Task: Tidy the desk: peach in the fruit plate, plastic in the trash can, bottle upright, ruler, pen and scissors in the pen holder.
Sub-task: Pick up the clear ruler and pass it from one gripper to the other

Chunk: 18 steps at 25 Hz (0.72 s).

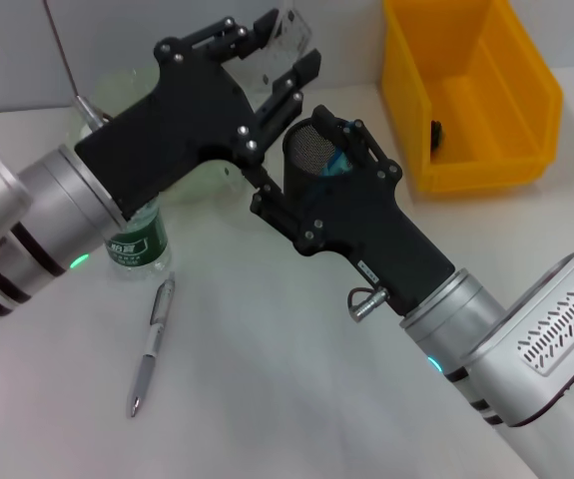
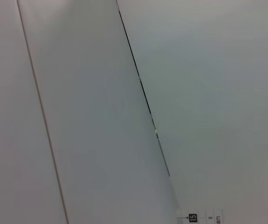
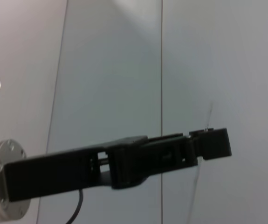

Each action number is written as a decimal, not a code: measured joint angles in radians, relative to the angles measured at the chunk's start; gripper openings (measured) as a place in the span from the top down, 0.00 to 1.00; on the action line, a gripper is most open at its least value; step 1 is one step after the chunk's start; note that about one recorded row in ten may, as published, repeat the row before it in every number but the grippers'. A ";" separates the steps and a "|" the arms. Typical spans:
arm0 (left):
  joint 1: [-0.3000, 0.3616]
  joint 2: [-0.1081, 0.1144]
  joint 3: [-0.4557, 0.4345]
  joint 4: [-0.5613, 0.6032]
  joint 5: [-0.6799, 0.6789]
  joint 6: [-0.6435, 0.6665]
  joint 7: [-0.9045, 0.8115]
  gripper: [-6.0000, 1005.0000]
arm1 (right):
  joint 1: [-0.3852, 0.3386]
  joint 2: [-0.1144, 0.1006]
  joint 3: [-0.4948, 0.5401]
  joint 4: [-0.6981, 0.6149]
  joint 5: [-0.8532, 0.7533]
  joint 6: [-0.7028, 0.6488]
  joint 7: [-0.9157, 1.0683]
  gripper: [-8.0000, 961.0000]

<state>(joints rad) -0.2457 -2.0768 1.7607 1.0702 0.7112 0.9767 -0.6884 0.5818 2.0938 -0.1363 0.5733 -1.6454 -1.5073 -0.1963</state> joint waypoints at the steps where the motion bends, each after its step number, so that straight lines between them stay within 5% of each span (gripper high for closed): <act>1: 0.000 0.000 0.003 -0.004 -0.001 0.000 0.002 0.53 | 0.000 0.000 0.003 0.004 0.000 0.001 0.000 0.14; 13: -0.012 -0.002 0.023 -0.034 -0.008 0.001 0.004 0.51 | 0.000 0.000 0.024 0.032 -0.001 0.009 0.004 0.16; 18: -0.015 0.000 0.023 -0.041 -0.015 0.005 0.004 0.51 | 0.000 0.000 0.041 0.036 -0.006 0.026 0.025 0.37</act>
<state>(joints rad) -0.2609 -2.0772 1.7835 1.0289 0.6961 0.9817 -0.6842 0.5815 2.0938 -0.0949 0.6088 -1.6514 -1.4810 -0.1715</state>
